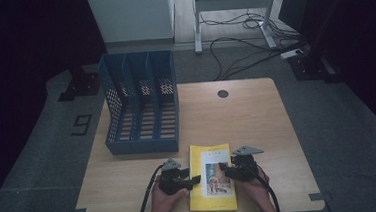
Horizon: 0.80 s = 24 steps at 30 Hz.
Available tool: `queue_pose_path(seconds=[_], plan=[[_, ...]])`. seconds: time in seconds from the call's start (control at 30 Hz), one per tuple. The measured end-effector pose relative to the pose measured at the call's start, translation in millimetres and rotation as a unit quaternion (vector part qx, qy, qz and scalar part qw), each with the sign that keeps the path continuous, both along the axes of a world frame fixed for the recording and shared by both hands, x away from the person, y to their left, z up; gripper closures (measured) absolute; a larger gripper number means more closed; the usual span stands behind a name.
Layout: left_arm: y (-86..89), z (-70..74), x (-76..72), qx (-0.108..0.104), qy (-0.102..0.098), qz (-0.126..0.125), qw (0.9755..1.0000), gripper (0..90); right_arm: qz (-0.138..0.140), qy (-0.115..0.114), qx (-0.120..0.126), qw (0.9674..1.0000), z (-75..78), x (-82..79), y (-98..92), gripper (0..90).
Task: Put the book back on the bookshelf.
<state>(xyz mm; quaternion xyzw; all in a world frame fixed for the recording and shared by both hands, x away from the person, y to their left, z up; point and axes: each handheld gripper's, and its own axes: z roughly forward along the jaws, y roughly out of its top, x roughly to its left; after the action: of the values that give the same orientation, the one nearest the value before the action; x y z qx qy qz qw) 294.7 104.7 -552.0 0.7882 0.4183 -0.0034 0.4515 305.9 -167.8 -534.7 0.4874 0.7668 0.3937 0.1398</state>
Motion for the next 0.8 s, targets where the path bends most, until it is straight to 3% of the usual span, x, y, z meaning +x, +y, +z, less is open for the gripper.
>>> queue_pose_path(seconds=[0.07,0.27,0.57,0.8], plan=[[0.0,0.0,0.1,-0.001,0.000,0.000,1.0000,39.6,-0.005,0.005,-0.009,0.9999,-1.3,0.6,0.3,43.6],[0.4,-0.1,0.3,-0.001,0.001,-0.001,1.0000,39.6,-0.010,0.018,0.019,0.9996,-6.2,2.2,-4.3,43.9],[2.9,-0.7,1.5,-0.011,0.008,0.002,0.9999,41.8,-0.012,0.000,0.017,0.9998,-7.4,-1.5,-2.0,47.3],[4.9,-1.8,2.5,-0.025,0.016,0.003,0.9995,43.2,-0.007,0.003,0.018,0.9998,-7.2,-2.1,-1.2,48.0]])
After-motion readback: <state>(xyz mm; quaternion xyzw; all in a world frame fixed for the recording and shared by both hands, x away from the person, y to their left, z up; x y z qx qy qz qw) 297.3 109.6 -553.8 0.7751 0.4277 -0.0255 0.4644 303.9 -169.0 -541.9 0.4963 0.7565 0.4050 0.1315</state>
